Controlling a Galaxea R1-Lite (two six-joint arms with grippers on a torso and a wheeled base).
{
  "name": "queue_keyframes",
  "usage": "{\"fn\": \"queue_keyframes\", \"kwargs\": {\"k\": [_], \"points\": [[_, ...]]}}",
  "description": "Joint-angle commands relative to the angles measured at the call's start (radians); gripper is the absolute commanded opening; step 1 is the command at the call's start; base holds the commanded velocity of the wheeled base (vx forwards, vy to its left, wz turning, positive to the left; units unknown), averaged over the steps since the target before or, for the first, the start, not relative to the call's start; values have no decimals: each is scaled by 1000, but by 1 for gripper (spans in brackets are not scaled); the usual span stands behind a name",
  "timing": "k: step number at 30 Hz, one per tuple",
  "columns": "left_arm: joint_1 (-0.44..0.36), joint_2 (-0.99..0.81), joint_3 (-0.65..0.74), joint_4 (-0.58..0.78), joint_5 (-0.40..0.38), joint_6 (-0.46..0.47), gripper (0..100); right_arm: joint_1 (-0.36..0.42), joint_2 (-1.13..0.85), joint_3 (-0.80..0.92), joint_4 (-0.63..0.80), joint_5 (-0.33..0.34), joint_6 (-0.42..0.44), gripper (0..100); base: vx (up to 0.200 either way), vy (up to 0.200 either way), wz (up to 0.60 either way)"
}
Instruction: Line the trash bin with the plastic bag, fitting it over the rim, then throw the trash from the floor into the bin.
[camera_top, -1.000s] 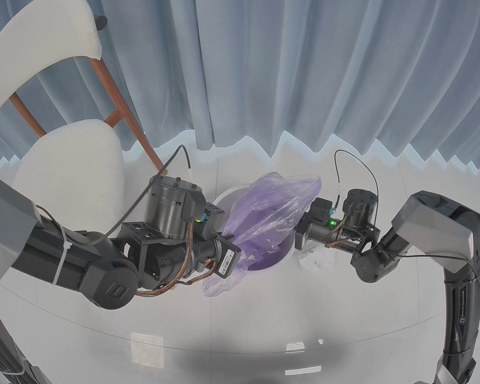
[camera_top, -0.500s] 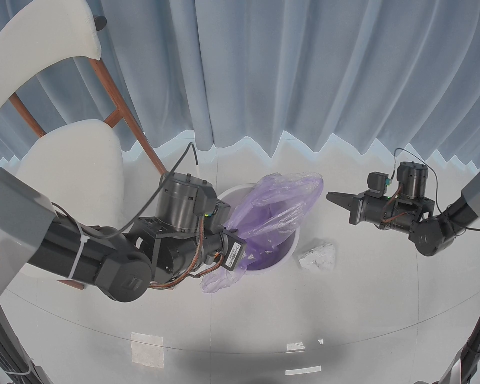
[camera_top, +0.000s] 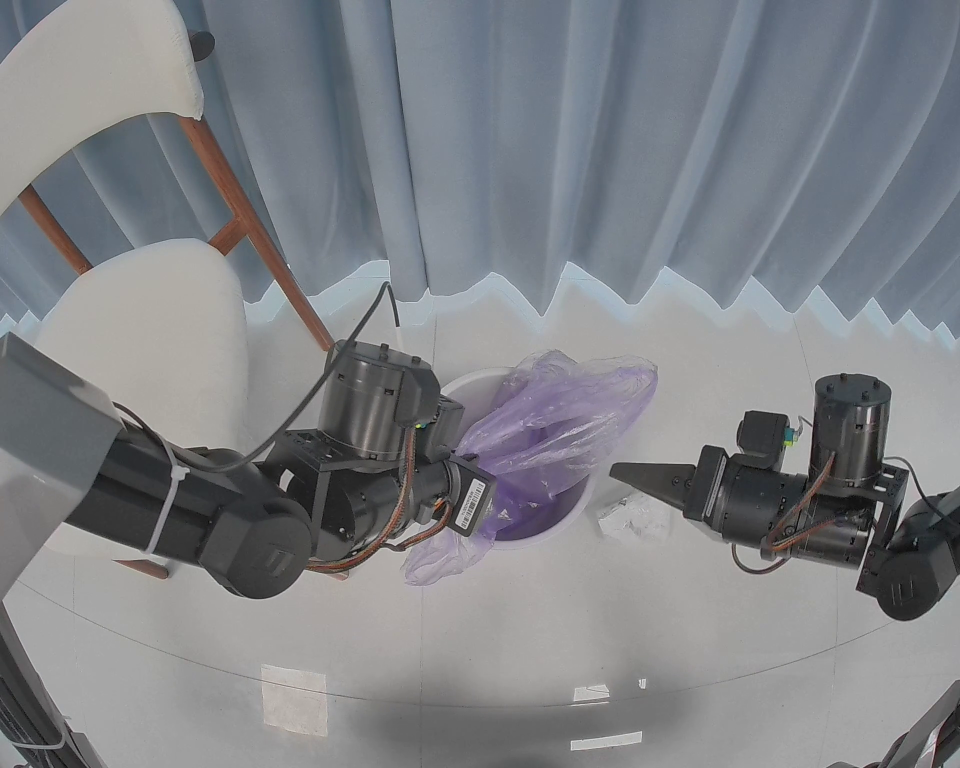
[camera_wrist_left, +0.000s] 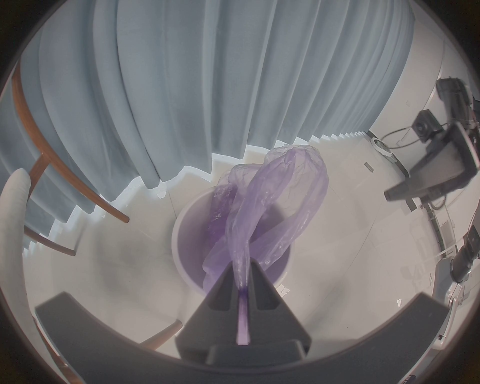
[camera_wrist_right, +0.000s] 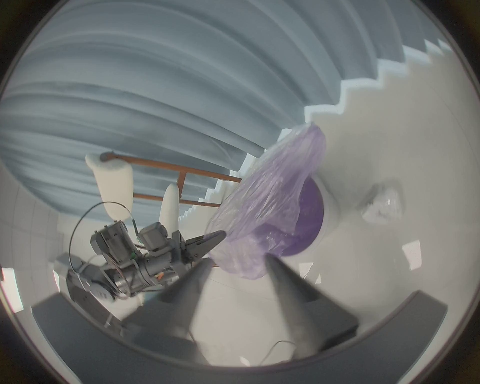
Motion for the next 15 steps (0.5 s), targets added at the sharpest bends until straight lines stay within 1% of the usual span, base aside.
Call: {"fn": "queue_keyframes", "kwargs": {"k": [1,2,4,5,7,11,15], "points": [[0,-6,13,1,1,-1,0,172,-54,21,12,-129,150,100,0,0,0],[0,-6,13,1,1,-1,0,209,-34,8,52,-181,193,100,0,0,0],[0,-6,13,1,1,-1,0,232,-9,-23,109,-221,213,100,0,0,0],[0,-6,15,1,3,-1,0,232,-9,-23,109,-221,213,100,0,0,0],[0,-7,15,1,1,-1,0,241,28,-68,155,-251,248,100,0,0,0],[0,-10,16,1,3,-1,0,229,89,-147,163,-264,285,100,0,0,0],[0,-10,18,1,3,-1,0,201,176,-252,195,-330,297,100,0,0,0]]}}
